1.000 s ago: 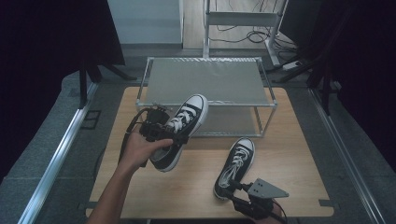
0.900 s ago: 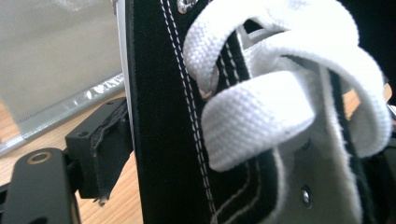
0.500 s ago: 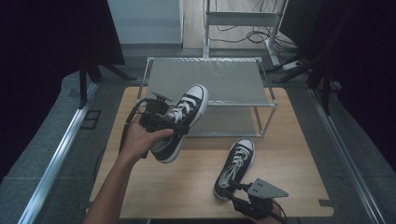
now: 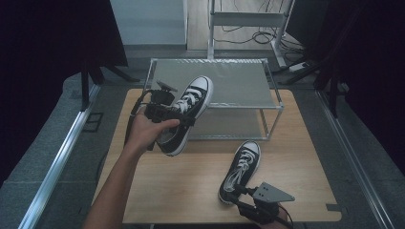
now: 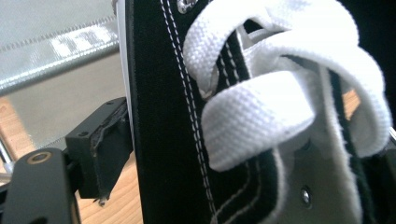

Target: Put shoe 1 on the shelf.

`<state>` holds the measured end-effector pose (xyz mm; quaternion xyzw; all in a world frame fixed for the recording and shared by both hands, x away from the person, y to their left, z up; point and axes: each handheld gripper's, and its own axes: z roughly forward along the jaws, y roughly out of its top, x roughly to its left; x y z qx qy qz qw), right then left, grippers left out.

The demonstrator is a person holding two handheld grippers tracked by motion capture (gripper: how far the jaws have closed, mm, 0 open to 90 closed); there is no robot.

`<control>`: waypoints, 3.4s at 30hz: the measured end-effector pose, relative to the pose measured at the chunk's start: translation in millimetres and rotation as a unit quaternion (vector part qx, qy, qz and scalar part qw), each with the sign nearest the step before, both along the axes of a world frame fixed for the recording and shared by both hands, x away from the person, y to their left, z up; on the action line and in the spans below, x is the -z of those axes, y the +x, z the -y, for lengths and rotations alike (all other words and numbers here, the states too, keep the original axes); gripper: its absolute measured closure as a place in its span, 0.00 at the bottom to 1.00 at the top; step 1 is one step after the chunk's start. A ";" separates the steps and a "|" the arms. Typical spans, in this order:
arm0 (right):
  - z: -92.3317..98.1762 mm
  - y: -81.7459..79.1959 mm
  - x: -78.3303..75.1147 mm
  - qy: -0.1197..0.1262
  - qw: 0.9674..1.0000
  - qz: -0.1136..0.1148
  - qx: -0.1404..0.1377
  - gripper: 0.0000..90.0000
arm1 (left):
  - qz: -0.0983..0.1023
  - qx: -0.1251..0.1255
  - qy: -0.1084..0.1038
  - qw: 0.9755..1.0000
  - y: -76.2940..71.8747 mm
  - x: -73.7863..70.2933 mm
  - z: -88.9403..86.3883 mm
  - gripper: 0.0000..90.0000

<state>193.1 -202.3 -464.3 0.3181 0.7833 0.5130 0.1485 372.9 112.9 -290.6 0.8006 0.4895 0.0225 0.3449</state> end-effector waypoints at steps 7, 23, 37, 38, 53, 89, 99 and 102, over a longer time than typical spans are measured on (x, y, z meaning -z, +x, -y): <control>0.1 -0.1 -0.2 0.001 1.000 0.000 0.000 0.65 | -0.005 -0.015 0.006 1.000 15.5 -7.0 6.7 0.18; 2.1 -0.1 -1.1 0.004 1.000 -0.001 0.001 0.65 | -0.021 -0.051 0.016 0.998 60.7 -23.0 25.7 0.18; 2.5 0.5 -0.4 0.005 1.000 -0.001 -0.001 0.65 | -0.041 -0.107 0.033 0.993 102.3 -27.6 33.8 0.18; 2.6 0.6 -0.4 0.006 1.000 -0.001 -0.001 0.65 | -0.042 -0.112 0.036 0.992 105.9 -27.6 34.7 0.18; 5.3 0.1 -2.9 0.011 1.000 -0.002 -0.001 0.65 | -0.060 -0.162 0.066 0.983 153.4 -24.4 53.5 0.18; 3.0 0.4 -0.2 0.009 1.000 -0.007 -0.006 0.65 | -0.132 -0.250 0.113 0.953 210.7 0.7 58.1 0.17; 2.3 -0.1 0.4 0.007 1.000 -0.007 -0.006 0.64 | -0.140 -0.254 0.106 0.951 211.7 -0.3 57.6 0.15; 2.2 0.1 0.7 0.007 1.000 -0.008 -0.007 0.64 | -0.111 -0.257 0.084 0.956 207.6 -7.7 54.7 0.13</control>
